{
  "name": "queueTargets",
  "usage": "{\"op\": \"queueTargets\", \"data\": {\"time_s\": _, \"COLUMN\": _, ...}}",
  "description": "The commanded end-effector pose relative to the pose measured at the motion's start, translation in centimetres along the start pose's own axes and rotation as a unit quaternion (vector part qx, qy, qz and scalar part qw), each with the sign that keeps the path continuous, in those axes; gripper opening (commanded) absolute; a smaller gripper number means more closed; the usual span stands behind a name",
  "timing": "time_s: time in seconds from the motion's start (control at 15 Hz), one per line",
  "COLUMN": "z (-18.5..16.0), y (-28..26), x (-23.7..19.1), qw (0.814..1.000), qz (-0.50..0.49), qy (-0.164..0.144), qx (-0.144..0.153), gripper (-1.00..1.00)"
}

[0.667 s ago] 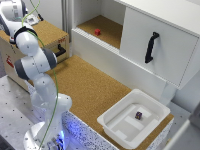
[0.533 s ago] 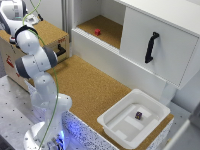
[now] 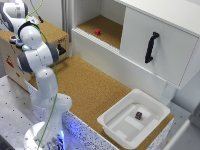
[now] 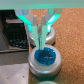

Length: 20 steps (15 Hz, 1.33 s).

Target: Switch off the blue light

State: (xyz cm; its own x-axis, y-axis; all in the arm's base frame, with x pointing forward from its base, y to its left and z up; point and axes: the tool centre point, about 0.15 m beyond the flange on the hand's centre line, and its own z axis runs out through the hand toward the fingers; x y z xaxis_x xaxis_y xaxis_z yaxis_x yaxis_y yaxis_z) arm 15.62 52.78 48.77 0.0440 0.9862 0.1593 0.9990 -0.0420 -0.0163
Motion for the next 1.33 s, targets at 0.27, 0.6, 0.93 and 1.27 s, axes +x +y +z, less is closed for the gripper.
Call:
{"op": "queueTargets", "data": {"time_s": 0.27, "z": 5.9, "y": 0.3, "x": 1.0, "qw": 0.997, "qz": 0.010, "qy": -0.083, "qx": -0.001, "gripper": -1.00}}
{"op": "queueTargets", "data": {"time_s": 0.6, "z": -6.3, "y": 0.7, "x": -0.7, "qw": 0.998, "qz": 0.010, "qy": 0.016, "qx": -0.060, "gripper": -1.00}}
{"op": "queueTargets", "data": {"time_s": 0.93, "z": -5.4, "y": 3.8, "x": -4.1, "qw": 0.994, "qz": 0.085, "qy": 0.009, "qx": -0.068, "gripper": 1.00}}
{"op": "queueTargets", "data": {"time_s": 1.27, "z": -4.6, "y": 6.2, "x": -6.8, "qw": 0.980, "qz": 0.176, "qy": 0.028, "qx": -0.082, "gripper": 1.00}}
